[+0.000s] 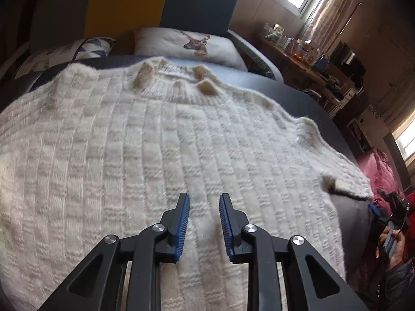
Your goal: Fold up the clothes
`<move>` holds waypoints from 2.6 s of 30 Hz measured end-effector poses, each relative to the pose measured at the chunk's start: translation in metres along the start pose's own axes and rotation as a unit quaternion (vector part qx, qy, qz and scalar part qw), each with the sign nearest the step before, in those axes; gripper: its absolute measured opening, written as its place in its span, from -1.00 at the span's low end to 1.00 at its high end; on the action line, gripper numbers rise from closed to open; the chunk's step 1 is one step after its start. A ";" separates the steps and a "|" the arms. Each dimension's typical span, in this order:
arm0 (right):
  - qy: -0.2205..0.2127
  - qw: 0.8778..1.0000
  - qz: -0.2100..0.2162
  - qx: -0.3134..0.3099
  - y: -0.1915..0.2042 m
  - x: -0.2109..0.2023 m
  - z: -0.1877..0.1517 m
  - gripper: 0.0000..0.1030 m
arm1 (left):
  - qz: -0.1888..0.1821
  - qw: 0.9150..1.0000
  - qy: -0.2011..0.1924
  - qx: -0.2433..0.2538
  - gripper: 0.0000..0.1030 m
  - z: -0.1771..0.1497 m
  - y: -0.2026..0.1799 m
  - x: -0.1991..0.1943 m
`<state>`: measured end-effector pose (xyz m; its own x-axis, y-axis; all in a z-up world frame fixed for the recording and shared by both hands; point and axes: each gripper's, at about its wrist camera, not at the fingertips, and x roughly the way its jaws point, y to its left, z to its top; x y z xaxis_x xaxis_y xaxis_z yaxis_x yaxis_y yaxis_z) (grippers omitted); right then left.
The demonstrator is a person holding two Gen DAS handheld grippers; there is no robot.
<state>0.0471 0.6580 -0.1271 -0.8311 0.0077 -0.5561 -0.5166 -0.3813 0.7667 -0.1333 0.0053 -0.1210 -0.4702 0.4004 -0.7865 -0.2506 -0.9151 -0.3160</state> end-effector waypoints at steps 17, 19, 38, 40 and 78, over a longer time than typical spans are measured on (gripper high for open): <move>-0.011 0.996 -0.037 -0.077 0.028 0.047 0.022 -0.85 | 0.081 0.995 0.032 0.049 -0.56 0.043 -0.017 0.057; -0.002 0.999 -0.017 -0.039 0.019 0.046 0.022 -0.85 | 0.073 0.996 0.035 0.037 -0.56 0.045 -0.014 0.057; -0.003 0.998 -0.049 -0.050 0.045 0.080 0.014 -0.82 | 0.056 0.998 0.026 0.031 -0.56 0.039 -0.010 0.048; -0.001 0.996 -0.042 -0.078 0.054 0.079 0.012 -0.82 | 0.055 0.998 0.036 0.025 -0.56 0.043 -0.009 0.049; 0.128 0.848 -0.064 -0.510 0.158 0.092 -0.158 -0.82 | -0.281 0.932 0.193 -0.121 -0.89 0.107 -0.227 0.139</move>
<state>-0.0784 0.4528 -0.1077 -0.6427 -0.0425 -0.7649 -0.0436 -0.9948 0.0918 -0.2322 0.2735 -0.1016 0.0283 0.8155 -0.5781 -0.1452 -0.5688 -0.8095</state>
